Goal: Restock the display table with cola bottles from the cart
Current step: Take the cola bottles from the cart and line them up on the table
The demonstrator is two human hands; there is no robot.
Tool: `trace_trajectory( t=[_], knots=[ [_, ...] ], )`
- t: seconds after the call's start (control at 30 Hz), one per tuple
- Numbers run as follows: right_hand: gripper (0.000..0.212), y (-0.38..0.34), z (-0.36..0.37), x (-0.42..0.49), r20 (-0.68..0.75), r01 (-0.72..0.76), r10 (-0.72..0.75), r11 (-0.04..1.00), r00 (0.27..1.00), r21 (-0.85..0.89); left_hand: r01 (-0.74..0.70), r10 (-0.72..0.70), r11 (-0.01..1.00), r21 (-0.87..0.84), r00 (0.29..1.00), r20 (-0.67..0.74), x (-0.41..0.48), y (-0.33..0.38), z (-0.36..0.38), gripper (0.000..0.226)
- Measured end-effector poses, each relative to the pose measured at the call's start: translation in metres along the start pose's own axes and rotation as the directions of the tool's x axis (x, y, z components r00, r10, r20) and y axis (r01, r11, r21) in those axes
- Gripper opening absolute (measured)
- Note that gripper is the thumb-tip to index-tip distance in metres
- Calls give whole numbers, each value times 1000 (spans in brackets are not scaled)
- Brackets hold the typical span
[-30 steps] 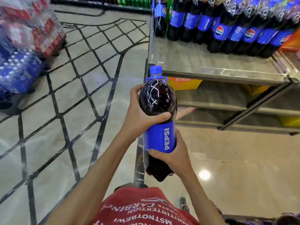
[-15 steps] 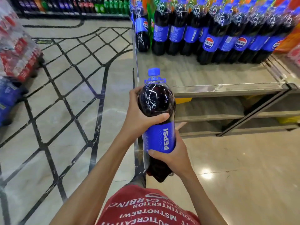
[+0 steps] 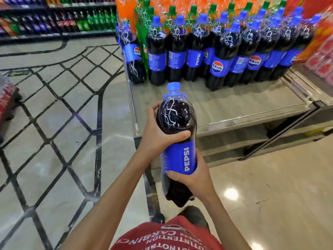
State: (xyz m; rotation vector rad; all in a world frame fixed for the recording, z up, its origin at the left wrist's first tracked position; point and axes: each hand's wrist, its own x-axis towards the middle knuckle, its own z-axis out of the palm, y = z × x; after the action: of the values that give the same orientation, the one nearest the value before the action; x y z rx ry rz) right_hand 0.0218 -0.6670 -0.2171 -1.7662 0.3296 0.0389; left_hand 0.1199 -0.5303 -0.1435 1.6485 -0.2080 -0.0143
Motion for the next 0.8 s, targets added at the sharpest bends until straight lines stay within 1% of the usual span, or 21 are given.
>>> trace_trajectory(
  t=[0.2, 0.53, 0.67, 0.73, 0.8],
  knots=[
    [91, -4, -32, 78, -2, 23, -23, 1000, 1000, 10, -36, 36, 999, 17, 999, 0, 75, -11, 34, 103],
    [85, -25, -112, 215, 51, 85, -84, 996, 995, -15, -50, 52, 998, 42, 997, -49, 195, -3, 107, 105],
    [88, -23, -136, 263, 84, 115, -111, 992, 990, -46, -85, 89, 991, 102, 995, -39, 227, -5, 129, 106],
    [91, -20, -144, 282, 100, 138, -131, 989, 986, -59, -101, 106, 989, 109, 994, -35, 241, -9, 137, 105],
    [89, -18, -149, 298, 107, 151, -144, 987, 984, -62, -106, 110, 989, 100, 993, -39, 252, -13, 144, 104]
  ],
)
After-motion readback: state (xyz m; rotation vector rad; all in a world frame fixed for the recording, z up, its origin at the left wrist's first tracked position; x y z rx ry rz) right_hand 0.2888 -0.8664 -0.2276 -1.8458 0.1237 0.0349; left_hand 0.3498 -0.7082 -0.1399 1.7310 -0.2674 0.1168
